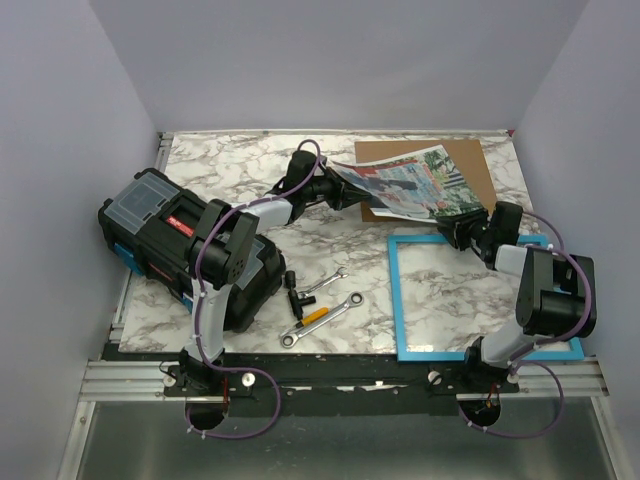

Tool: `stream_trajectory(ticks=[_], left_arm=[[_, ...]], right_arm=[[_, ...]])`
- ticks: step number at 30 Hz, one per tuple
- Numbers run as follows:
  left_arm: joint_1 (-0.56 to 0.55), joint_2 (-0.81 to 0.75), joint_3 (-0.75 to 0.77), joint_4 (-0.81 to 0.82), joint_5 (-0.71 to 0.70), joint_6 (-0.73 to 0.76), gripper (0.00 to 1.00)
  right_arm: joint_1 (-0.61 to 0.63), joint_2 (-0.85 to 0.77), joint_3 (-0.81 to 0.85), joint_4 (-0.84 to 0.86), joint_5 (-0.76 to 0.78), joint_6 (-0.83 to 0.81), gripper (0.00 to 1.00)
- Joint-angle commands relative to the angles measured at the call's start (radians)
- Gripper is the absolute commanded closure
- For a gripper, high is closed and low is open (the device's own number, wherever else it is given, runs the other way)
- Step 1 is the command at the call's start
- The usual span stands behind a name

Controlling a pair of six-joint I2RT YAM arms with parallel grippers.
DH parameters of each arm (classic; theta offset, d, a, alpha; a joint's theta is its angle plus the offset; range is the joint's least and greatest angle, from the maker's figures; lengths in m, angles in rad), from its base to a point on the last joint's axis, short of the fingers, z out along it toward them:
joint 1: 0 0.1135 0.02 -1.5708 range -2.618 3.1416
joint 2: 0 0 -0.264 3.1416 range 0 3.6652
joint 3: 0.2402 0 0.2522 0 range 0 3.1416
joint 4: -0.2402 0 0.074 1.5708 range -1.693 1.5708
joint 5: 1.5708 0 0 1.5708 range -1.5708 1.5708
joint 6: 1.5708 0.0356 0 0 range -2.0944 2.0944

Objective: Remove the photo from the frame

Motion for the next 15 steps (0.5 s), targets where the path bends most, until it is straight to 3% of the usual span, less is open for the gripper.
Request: stream_trajectory(ticks=[1,15], left_arm=[[-0.013,-0.044,0.002,0.043,0.031,-0.012,1.00],[-0.024,-0.043,-0.005,0.055,0.036,-0.030,1.00]], right_arm=[[0.000,0.024,0.006,0.037,-0.004,0.014,0.62],[0.003,0.100,0.008,0.156,-0.041,0.133,0.63]])
